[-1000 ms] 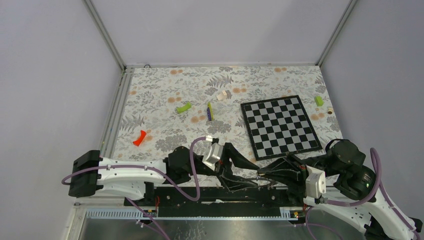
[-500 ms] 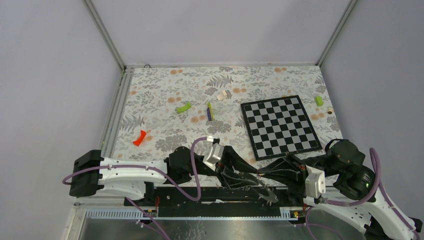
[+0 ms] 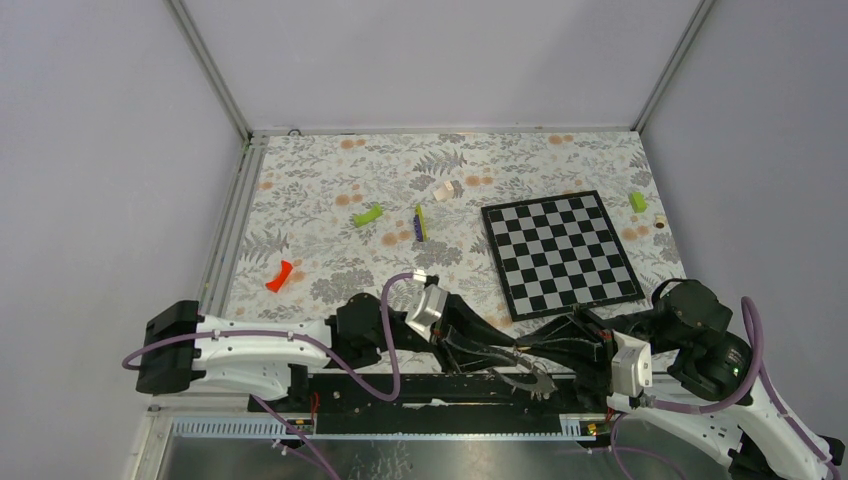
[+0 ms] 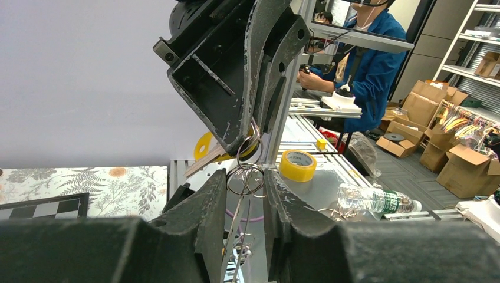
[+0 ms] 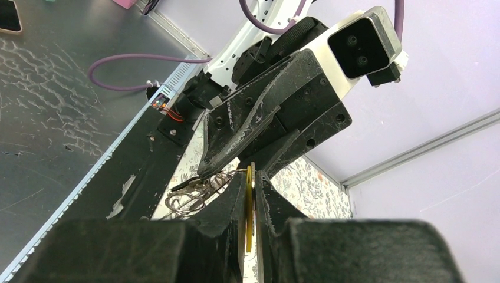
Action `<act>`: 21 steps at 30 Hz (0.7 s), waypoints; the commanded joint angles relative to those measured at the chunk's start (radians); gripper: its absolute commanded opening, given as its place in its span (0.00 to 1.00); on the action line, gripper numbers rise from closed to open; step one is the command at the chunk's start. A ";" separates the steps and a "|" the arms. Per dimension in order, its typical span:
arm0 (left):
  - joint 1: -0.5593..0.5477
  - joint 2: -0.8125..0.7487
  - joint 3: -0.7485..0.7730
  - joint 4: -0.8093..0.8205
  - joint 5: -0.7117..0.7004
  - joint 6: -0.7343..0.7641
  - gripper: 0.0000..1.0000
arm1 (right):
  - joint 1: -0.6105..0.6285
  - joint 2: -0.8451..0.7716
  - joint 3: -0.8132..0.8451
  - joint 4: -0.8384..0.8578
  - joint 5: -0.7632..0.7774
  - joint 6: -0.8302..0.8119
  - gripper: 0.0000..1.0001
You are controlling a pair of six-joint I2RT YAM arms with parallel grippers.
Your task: Remove the keys from the keyring
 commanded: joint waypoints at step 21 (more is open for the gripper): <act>0.005 -0.130 0.138 -0.442 -0.121 0.123 0.00 | 0.002 -0.062 -0.006 0.079 0.058 0.012 0.24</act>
